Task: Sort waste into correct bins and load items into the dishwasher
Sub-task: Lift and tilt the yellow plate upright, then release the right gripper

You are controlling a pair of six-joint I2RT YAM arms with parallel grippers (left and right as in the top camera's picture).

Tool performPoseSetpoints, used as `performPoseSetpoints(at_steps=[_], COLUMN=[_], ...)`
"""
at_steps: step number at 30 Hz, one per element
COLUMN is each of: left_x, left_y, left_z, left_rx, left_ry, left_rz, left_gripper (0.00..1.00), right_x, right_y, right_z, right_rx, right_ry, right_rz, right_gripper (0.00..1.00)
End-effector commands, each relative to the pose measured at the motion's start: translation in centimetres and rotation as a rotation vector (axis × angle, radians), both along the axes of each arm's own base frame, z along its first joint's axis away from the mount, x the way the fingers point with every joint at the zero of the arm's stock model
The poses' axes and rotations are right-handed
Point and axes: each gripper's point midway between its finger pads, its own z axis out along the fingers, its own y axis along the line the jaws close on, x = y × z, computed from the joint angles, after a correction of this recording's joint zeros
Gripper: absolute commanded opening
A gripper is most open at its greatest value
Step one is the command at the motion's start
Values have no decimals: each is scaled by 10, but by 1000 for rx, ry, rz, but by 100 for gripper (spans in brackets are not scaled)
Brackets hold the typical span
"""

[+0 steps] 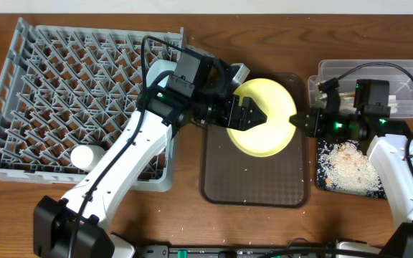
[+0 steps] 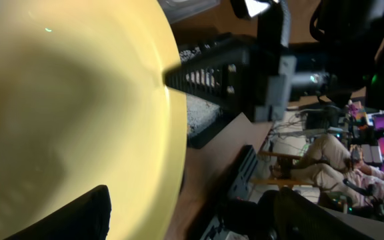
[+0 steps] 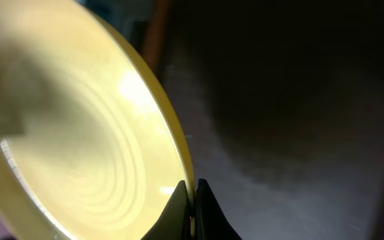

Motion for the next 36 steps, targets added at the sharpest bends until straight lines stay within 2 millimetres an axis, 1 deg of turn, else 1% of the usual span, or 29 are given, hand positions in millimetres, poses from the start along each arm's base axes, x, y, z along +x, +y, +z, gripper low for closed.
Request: performPoseSetpoints(at_steps=[1, 4, 7, 11, 13, 16, 18, 23, 24, 25, 26, 27, 28, 29, 30, 32, 33, 34, 36], left_x=[-2, 0, 5, 19, 23, 24, 24, 19, 18, 16, 16, 16, 16, 16, 16, 16, 18, 20, 29], left_y=[-1, 0, 5, 20, 24, 24, 24, 19, 18, 17, 17, 17, 17, 17, 18, 20, 22, 25, 37], left_z=[9, 9, 6, -9, -14, -14, -14, -14, -14, -14, -14, -14, -14, -15, -15, -15, -16, -16, -20], left_rx=[-32, -30, -11, 90, 124, 130, 129, 126, 126, 126, 125, 125, 124, 126, 128, 131, 133, 139, 174], left_ry=[-10, -41, -49, -62, -77, -108, -107, -106, -106, -106, -105, -105, -102, -99, -98, -93, -92, -96, -103], left_rz=[-25, -38, -15, 72, 91, 74, 74, 56, 53, 48, 47, 46, 46, 47, 48, 53, 58, 65, 111], left_gripper=[80, 80, 80, 80, 80, 80, 80, 80, 78, 66, 57, 40, 26, 13, 8, 8, 8, 8, 8], right_x=[8, 10, 8, 5, 3, -3, -5, -12, -13, -13, -13, -12, -11, -10, -9, -6, -4, -3, 1], right_y=[-29, -38, -39, -38, -29, -11, -4, 24, 29, 36, 39, 42, 44, 43, 42, 36, 32, 28, 15], right_z=[-7, -3, 4, 12, 21, 34, 35, 36, 36, 38, 39, 40, 41, 40, 39, 37, 37, 37, 38], right_rx=[-55, -22, 29, 87, 135, 209, 218, 214, 213, 211, 210, 209, 207, 203, 197, 182, 181, 180, 178], right_ry=[54, 48, 27, -1, -36, -87, -86, -95, -101, -117, -127, -139, -148, -150, -146, -137, -138, -139, -144], right_rz=[-159, -179, -154, -118, -60, 35, 59, 154, 168, 194, 206, 217, 223, 218, 208, 179, 169, 155, 114], right_gripper=[1, 1, 1, 1, 1, 1, 1, 1, 1, 1, 1, 1, 2, 6, 11, 28, 40, 48, 60])
